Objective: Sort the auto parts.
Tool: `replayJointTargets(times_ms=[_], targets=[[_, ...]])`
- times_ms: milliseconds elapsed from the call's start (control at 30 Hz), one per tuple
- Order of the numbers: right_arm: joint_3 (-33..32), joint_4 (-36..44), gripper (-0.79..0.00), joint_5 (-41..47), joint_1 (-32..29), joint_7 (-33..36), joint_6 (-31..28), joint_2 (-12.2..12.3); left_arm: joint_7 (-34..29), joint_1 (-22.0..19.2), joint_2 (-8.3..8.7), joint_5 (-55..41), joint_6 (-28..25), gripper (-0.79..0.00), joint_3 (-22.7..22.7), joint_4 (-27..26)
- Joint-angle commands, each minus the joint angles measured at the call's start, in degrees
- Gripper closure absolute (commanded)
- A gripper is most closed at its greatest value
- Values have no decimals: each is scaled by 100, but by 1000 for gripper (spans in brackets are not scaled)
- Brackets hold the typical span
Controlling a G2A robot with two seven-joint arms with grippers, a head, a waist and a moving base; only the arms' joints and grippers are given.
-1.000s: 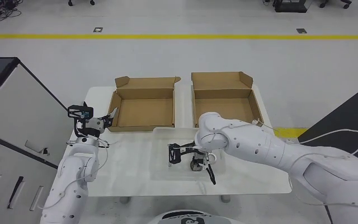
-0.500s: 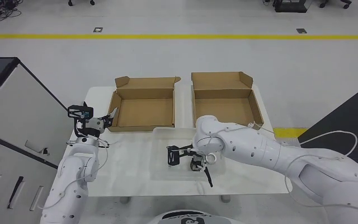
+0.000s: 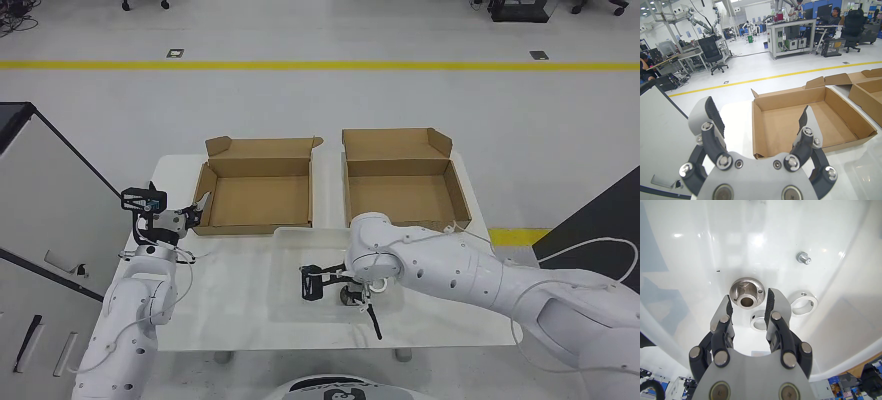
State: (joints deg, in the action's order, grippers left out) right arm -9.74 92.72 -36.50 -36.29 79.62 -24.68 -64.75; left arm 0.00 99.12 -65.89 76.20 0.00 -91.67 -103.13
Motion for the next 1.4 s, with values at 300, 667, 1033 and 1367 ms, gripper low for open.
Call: replayJointTargets(times_ms=[300, 667, 1033, 1367], targets=[[0, -112, -357, -16, -29, -26, -26, -48, 0, 0, 0, 0, 0, -785, 0, 0], [0, -220, -299, -60, -84, -32, -32, -127, 0, 0, 0, 0, 0, -785, 0, 0], [0, -252, 0, -5, -38, 97, 97, -161, 0, 0, 0, 0, 0, -785, 0, 0], [-170, -109, 0, 509, 298, 133, 135, -35, 0, 0, 0, 0, 0, -785, 0, 0]])
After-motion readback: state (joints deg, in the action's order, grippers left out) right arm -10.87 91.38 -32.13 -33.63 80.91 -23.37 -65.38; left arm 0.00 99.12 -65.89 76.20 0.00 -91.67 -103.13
